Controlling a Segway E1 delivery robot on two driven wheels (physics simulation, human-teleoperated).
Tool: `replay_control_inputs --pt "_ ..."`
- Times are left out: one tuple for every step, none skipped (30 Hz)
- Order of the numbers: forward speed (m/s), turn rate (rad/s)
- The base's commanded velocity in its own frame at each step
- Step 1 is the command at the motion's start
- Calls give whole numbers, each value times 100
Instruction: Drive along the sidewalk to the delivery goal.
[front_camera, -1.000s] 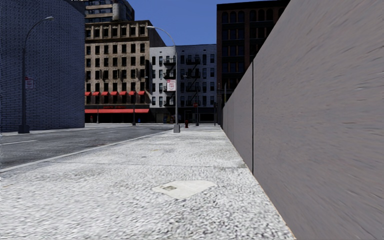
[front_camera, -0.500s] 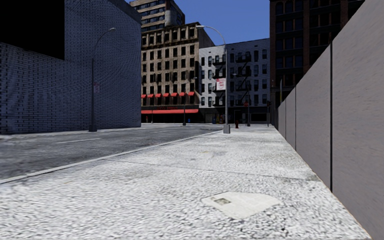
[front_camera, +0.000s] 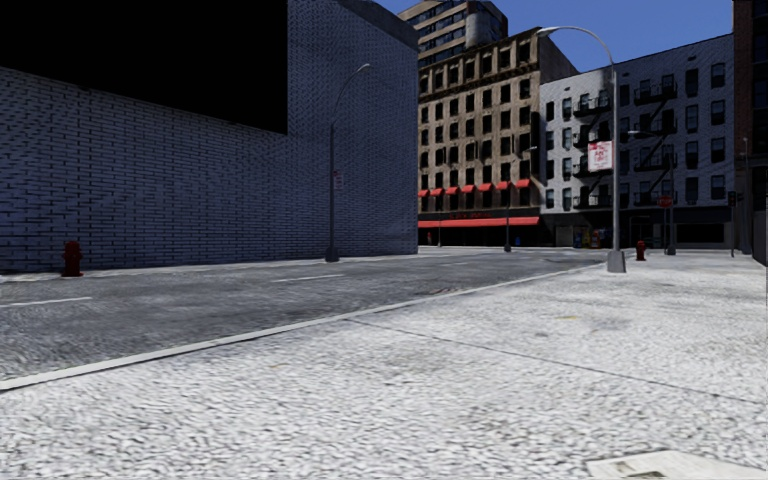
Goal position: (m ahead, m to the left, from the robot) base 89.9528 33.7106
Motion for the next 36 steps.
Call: replay_control_inputs --pt "84 84" --pt "84 84" --pt "84 84" --pt "84 84" --pt "84 84" --pt "84 84" --pt "84 84" --pt "84 84" --pt "84 84" --pt "84 84" --pt "84 84" --pt "84 84" --pt "84 84" --pt "84 84" --pt "84 84" --pt "84 84" --pt "84 84" --pt "84 84" --pt "84 84" --pt "84 84" --pt "86 84" --pt "88 84" --pt "88 84" --pt "90 84" --pt "91 84" --pt "91 84" --pt "91 84" --pt "91 84" --pt "91 84" --pt "91 84" --pt "91 84" --pt "91 84" --pt "91 84" --pt "91 84" --pt "91 84" --pt "91 84"
